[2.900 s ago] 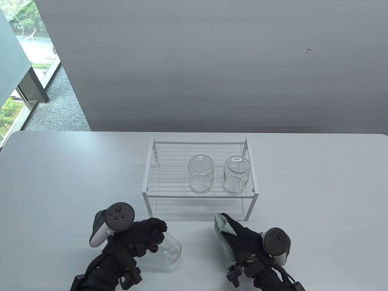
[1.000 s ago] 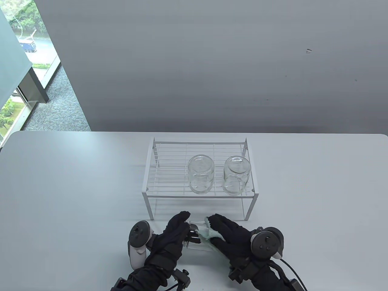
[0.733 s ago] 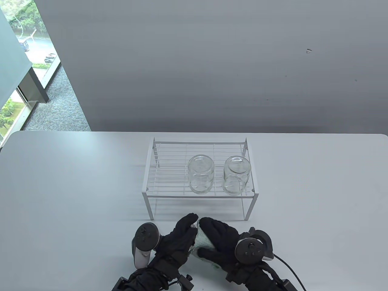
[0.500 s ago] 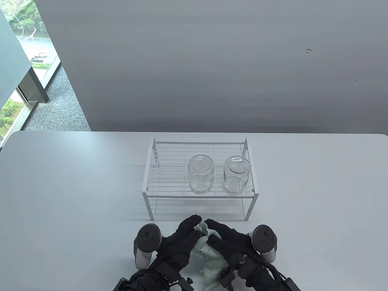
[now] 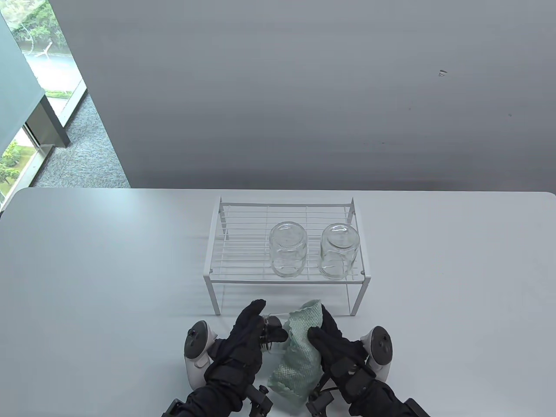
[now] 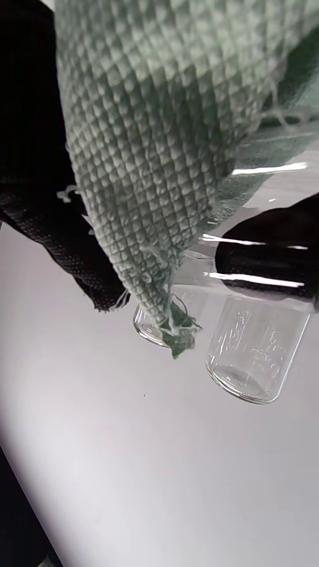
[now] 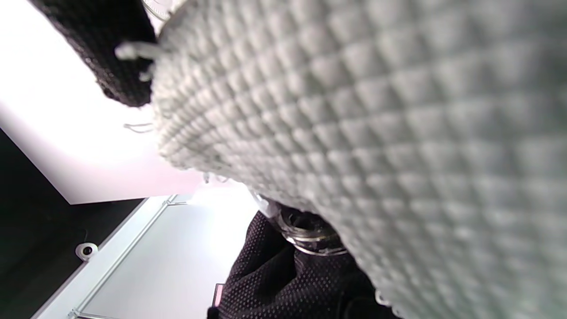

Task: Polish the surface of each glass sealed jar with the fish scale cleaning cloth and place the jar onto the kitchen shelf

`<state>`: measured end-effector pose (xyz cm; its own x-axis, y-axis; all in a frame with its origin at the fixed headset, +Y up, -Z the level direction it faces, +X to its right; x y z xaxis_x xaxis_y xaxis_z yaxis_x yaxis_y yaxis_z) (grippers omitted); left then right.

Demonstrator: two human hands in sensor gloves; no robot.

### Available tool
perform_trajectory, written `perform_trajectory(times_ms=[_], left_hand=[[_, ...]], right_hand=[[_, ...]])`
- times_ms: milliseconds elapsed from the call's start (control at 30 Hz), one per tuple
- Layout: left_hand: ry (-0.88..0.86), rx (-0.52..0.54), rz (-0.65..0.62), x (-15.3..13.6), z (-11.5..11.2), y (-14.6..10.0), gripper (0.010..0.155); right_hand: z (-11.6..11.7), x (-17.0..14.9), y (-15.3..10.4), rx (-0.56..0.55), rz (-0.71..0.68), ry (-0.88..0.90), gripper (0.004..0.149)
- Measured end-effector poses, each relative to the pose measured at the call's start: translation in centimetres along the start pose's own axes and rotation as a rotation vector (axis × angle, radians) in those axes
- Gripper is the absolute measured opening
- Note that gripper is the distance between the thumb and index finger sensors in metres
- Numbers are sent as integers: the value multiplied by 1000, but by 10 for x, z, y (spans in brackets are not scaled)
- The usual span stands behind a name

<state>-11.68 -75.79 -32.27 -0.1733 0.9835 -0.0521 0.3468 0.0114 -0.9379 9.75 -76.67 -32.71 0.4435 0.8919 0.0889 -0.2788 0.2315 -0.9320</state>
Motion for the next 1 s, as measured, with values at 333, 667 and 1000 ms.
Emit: perform_trajectory(times_ms=[333,667,1000], left_hand=[[-23,-163,-31,2,-25,4,60],[84,-249,-121,6,-43,2,65],[233,-161,-146,12,-33,0,62]], right_hand=[[-11,0,-3,-149,-19,85,101],[10,-19,-3,-78,65,167,102],[-2,-12,-3,-128,8,68,105]])
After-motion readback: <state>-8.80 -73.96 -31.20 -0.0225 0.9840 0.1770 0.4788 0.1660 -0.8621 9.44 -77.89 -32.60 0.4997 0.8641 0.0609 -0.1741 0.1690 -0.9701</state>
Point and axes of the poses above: the tracker on the back of each hand, its own x axis roughly to the thumb side, its own y axis roughly from the wrist to the fingertips, z = x × y, the point moved 4 cm from there along y, roughly from the wrist to the fingertips, and after that the axes turned 9 degrees about y, right-handed, at the moved point
